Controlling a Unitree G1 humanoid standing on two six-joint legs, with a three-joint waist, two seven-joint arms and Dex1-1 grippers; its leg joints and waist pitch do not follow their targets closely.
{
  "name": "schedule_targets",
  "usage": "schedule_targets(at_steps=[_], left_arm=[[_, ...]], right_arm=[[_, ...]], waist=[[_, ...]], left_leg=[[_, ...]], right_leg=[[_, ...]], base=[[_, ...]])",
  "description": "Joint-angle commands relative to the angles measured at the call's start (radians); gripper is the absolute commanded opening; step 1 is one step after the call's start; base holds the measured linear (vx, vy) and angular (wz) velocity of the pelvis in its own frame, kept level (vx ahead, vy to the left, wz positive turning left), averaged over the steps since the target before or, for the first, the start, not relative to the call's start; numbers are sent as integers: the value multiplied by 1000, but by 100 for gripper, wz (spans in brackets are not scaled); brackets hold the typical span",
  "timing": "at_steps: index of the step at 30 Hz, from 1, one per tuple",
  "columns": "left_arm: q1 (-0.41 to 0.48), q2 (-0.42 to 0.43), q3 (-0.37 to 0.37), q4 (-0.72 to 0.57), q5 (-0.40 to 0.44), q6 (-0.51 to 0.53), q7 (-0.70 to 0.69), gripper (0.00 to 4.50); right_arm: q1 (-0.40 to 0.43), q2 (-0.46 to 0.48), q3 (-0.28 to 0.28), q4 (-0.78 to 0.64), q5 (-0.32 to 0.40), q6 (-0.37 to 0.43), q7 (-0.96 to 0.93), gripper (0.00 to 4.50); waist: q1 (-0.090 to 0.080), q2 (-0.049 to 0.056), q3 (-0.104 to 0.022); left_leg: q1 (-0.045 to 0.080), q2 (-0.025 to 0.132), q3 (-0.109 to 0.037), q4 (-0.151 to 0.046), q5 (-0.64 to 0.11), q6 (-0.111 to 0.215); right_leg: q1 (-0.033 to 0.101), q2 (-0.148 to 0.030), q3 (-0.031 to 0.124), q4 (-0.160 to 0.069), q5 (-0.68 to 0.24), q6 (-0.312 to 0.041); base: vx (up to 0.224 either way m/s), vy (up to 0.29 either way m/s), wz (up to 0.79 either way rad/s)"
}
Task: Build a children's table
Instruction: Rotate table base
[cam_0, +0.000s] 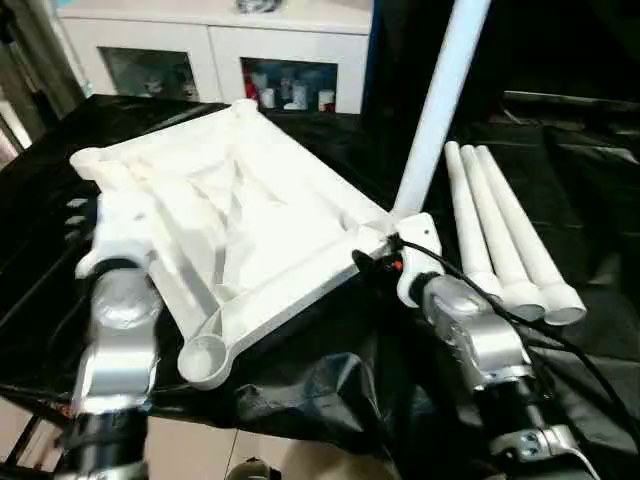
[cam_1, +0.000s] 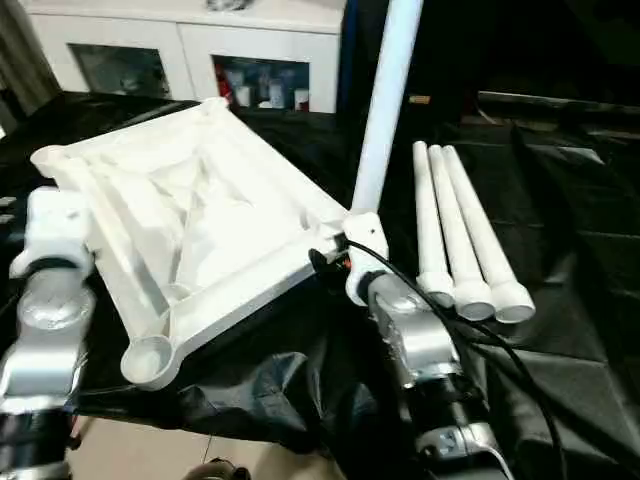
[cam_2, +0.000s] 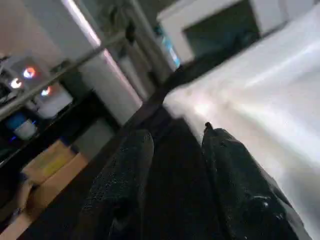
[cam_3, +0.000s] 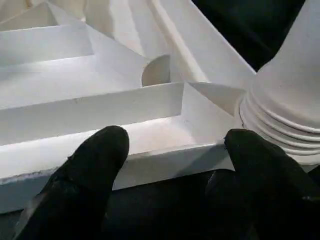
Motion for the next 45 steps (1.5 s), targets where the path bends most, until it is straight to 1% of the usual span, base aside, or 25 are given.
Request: schedule_targets(at_steps=[1, 4, 6, 8, 10, 12, 14, 15, 20, 25, 26, 28, 30, 31, 33, 34, 35, 36, 38, 39, 40, 41, 42, 44, 45], left_arm=[[18, 3, 11, -14, 12, 29, 0, 194], [40, 3, 8, 5, -3, 52, -14, 194], [51, -16, 24, 11, -52, 86, -42, 194], [68, -25, 18, 7, -108, 146, -127, 194], [75, -22, 4, -7, -159, 192, -214, 194], [80, -8, -22, -28, -198, 228, -300, 194], [97, 26, -86, -58, -229, 276, -420, 194], [108, 44, -118, -70, -246, 294, -476, 194], [139, 101, -231, -143, -349, 289, -672, 194], [125, 99, -293, -167, -388, 295, -760, 194], [108, 89, -324, -167, -394, 292, -787, 194], [83, 70, -356, -153, -397, 265, -811, 194], [56, 45, -379, -124, -399, 230, -817, 194], [40, 30, -393, -102, -401, 215, -819, 194], [28, 21, -404, -89, -404, 207, -821, 194], [4, -1, -433, -63, -405, 173, -830, 194], [-6, -8, -446, -57, -403, 153, -832, 194], [-15, -17, -454, -52, -402, 133, -832, 194], [-22, -27, -452, -54, -411, 131, -833, 194], [-31, -27, -447, -60, -418, 116, -839, 194], [-35, -19, -440, -65, -421, 113, -844, 194], [-35, -19, -440, -65, -421, 113, -845, 194], [-43, -6, -430, -67, -425, 108, -850, 194], [-49, 0, -425, -66, -428, 104, -853, 198], [-72, 13, -407, -75, -441, 115, -863, 198]], right_arm=[[-16, 9, 2, 25, -9, 2, -8, 366], [-20, 14, 1, 34, -9, -7, -7, 366], [-19, 14, 1, 33, -8, -12, -4, 366], [-19, 11, 0, 36, -3, -22, 1, 366], [-20, 7, -4, 37, 2, -28, 4, 366], [-22, 6, -9, 38, 6, -31, 7, 366], [-24, 3, -12, 40, 8, -34, 11, 366], [-26, 3, -13, 42, 8, -34, 12, 366], [-27, -2, -15, 34, 13, -34, 20, 366], [-21, -8, -14, 14, 18, -26, 32, 366], [-14, -12, -14, 0, 19, -21, 38, 366], [-7, -18, -13, -17, 19, -12, 48, 366], [2, -25, -11, -43, 23, -1, 58, 366], [9, -32, -9, -63, 25, 6, 65, 366], [13, -36, -7, -76, 26, 11, 70, 366], [24, -48, -9, -120, 32, 26, 78, 366], [28, -55, -13, -145, 33, 34, 77, 366], [30, -62, -17, -167, 32, 42, 74, 366], [28, -68, -30, -197, 28, 55, 59, 366], [3, -77, -66, -238, 17, 150, 2, 366], [-25, -81, -96, -248, 21, 202, -28, 366], [-27, -81, -99, -249, 22, 206, -30, 366], [-63, -85, -140, -248, 45, 244, -52, 366], [-78, -85, -160, -243, 67, 251, -51, 382], [-129, -100, -187, -199, 60, 266, -84, 382]], waist=[[1, 7, -60], [0, 7, -62], [0, 9, -60], [1, 13, -59], [-2, 10, -60], [-2, 13, -58], [1, 15, -59], [3, 20, -58], [16, 24, -59], [20, 22, -55], [18, 18, -55], [19, 18, -56], [17, 18, -58], [15, 14, -59], [15, 14, -61], [8, 15, -61], [9, 17, -64], [6, 15, -65], [5, 14, -65], [2, 21, -64], [0, 19, -63], [-3, 18, -62], [-3, 21, -62], [-4, 21, -62], [-7, 19, -64]], left_leg=[[17, 54, -35, -86, -328, -14], [18, 55, -35, -86, -328, -12], [17, 53, -34, -86, -337, -14], [15, 53, -35, -86, -337, -16], [15, 54, -34, -87, -334, -15], [19, 55, -34, -88, -347, -18], [19, 56, -35, -89, -345, -16], [21, 56, -34, -89, -351, -15], [26, 59, -32, -91, -357, -30], [23, 58, -32, -95, -374, -40], [23, 58, -31, -95, -368, -39], [23, 58, -31, -93, -349, -36], [20, 58, -30, -92, -314, -32], [15, 57, -30, -91, -294, -29], [17, 56, -28, -88, -272, -24], [12, 54, -27, -87, -255, -16], [16, 54, -26, -84, -250, -16], [11, 54, -28, -83, -228, -10], [11, 55, -27, -82, -216, -4], [13, 55, -25, -81, -222, -5], [14, 53, -27, -82, -216, -8], [14, 52, -26, -83, -220, -9], [17, 52, -26, -82, -231, -15], [19, 52, -25, -82, -239, -19], [20, 51, -26, -82, -233, -24]], right_leg=[[34, -78, 51, -91, -334, -115], [33, -76, 51, -90, -310, -120], [32, -77, 52, -91, -310, -128], [31, -79, 52, -90, -311, -132], [32, -77, 53, -88, -287, -140], [30, -78, 53, -90, -290, -144], [30, -77, 53, -87, -283, -149], [26, -75, 55, -86, -287, -149], [24, -76, 58, -84, -263, -160], [29, -79, 59, -86, -286, -150], [31, -79, 60, -87, -293, -144], [32, -80, 61, -87, -297, -136], [35, -78, 61, -85, -266, -134], [41, -79, 61, -83, -239, -138], [41, -77, 61, -80, -212, -139], [46, -76, 59, -82, -201, -143], [45, -76, 59, -80, -195, -142], [50, -76, 58, -77, -174, -144], [50, -77, 57, -76, -169, -149], [48, -76, 58, -79, -183, -153], [50, -72, 57, -77, -192, -154], [50, -71, 57, -78, -202, -154], [48, -73, 57, -79, -222, -151], [46, -73, 57, -81, -236, -147], [47, -72, 55, -78, -228, -148]], base=[[0, 0, 0], [0, 0, 0], [0, 0, 0], [0, 0, 0], [0, 0, 0], [0, 0, 0], [0, 0, 0], [0, 0, 0], [0, 0, 0], [0, 0, 0], [0, 0, 0], [0, 0, 0], [0, 0, 0], [0, 0, 0], [0, 0, 0], [0, 0, 0], [0, 0, 0], [0, 0, 0], [0, 0, 0], [0, 0, 0], [0, 0, 0], [0, 0, 0], [0, 0, 0], [0, 0, 0], [0, 0, 0]])
